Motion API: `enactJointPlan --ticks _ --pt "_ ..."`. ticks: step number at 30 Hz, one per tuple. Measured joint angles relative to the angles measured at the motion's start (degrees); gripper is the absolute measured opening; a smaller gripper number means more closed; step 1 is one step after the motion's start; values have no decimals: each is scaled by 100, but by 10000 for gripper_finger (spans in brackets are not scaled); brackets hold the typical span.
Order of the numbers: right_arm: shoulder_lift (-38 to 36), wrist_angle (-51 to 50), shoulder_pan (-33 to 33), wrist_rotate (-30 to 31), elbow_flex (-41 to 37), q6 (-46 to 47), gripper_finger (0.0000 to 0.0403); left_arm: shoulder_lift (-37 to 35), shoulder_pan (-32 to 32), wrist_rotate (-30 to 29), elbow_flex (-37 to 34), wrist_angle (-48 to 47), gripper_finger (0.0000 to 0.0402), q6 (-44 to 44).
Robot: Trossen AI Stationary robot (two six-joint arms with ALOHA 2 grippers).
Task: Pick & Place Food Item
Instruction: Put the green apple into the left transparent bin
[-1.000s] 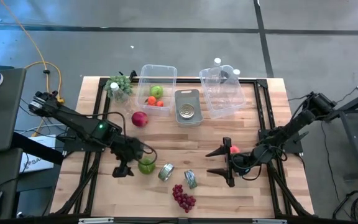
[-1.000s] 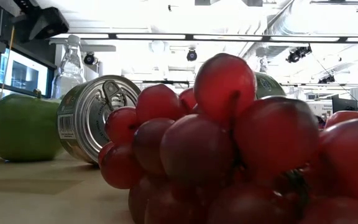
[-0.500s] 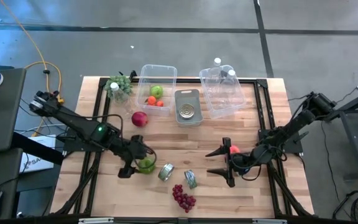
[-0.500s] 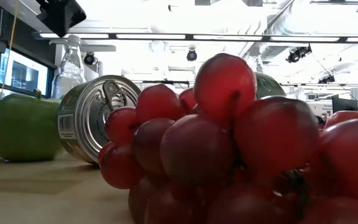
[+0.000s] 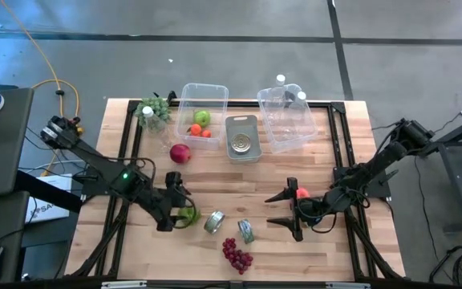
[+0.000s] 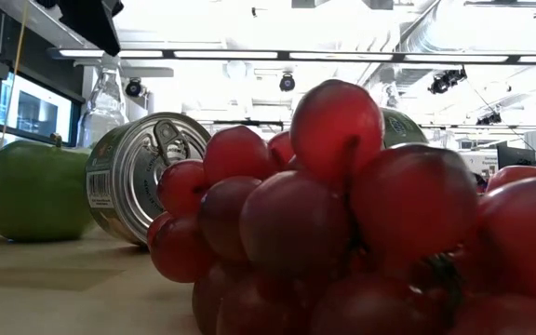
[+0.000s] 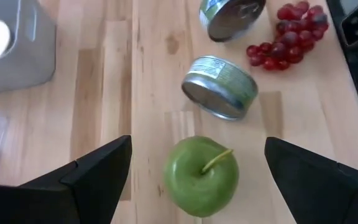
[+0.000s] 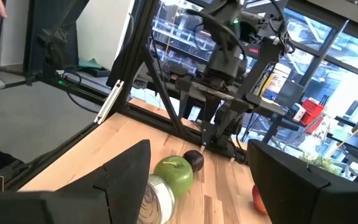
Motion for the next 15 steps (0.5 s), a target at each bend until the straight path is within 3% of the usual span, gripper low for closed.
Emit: enactJointPlan --ticks 9,15 --pt "0 43 0 0 0 2 258 459 -557 -688 0 290 357 595" --pt "0 47 0 0 0 3 258 542 -994 14 0 1283 357 1609"
